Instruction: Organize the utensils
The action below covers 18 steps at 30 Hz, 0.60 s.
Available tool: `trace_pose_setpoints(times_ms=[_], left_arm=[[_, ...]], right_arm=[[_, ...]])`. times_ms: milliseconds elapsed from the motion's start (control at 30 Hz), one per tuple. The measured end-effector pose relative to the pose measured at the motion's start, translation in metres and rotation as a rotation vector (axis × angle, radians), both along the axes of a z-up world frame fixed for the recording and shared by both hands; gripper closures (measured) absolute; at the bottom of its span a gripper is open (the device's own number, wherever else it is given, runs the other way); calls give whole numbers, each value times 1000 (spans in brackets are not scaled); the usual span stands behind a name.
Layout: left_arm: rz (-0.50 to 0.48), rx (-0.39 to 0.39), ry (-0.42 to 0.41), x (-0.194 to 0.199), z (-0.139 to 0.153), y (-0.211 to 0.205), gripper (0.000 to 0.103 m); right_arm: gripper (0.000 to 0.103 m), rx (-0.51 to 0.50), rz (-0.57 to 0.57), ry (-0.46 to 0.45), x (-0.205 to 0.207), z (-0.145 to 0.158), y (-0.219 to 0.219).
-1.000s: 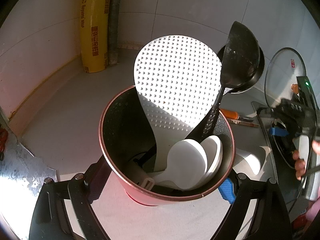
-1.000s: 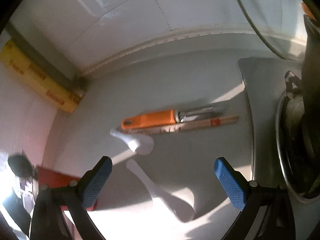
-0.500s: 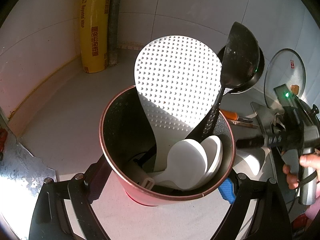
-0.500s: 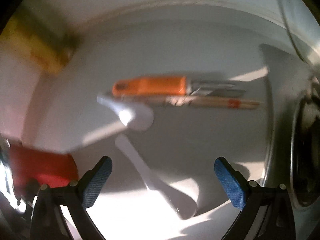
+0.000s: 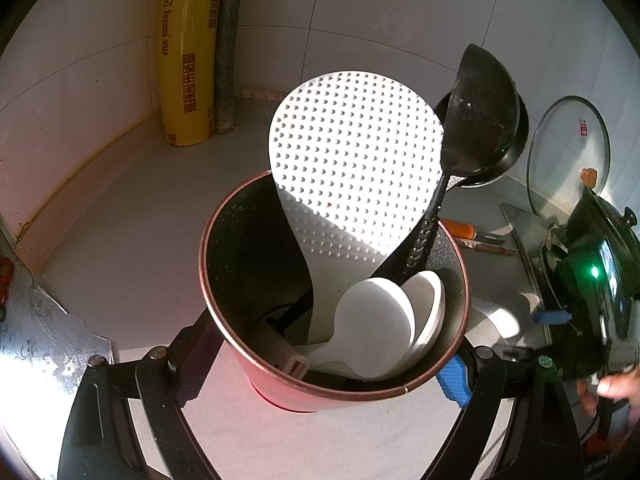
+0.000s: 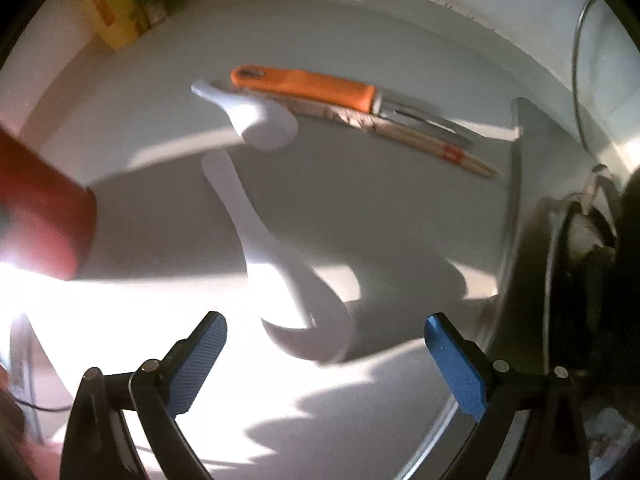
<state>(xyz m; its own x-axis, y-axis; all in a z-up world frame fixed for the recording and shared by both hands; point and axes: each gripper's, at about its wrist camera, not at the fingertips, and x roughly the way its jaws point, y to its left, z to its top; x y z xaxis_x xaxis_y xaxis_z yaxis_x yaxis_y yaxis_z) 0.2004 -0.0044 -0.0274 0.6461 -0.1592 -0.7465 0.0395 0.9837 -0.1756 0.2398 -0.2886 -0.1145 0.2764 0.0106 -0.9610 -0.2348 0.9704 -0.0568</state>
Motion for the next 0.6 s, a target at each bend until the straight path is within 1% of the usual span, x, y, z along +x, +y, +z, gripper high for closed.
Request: trace_pose_setpoints(times_ms=[33,200,267,300,367,400,467,600], left_arm=[[0,-1,0,0,0,0,11],[1,2,2,0,0,-1,11],[2,3,4,1,0,0,11],[2,3,4,1,0,0,11],[3,5,6,1,1,-1,11],[3,6,7,1,1,-1,11],[4,8,8,2,1,-1,11],[4,22,16,3,1,-5,11]], right_arm=[[7,-8,0,-11,-5,-2,-1],[15,38,-24,-65,-19,-1,-7],[24,52,-34,-98,-26,0,-8],[27,71,-38,-113,-28,1,-10],[38,85,-45,-136,-37,3,-11],[41,91,-46,-144,-40,3,-17],[57,139,-53,-157,-41,8,-27],[67,240,-85,-149,-37,14,-46]])
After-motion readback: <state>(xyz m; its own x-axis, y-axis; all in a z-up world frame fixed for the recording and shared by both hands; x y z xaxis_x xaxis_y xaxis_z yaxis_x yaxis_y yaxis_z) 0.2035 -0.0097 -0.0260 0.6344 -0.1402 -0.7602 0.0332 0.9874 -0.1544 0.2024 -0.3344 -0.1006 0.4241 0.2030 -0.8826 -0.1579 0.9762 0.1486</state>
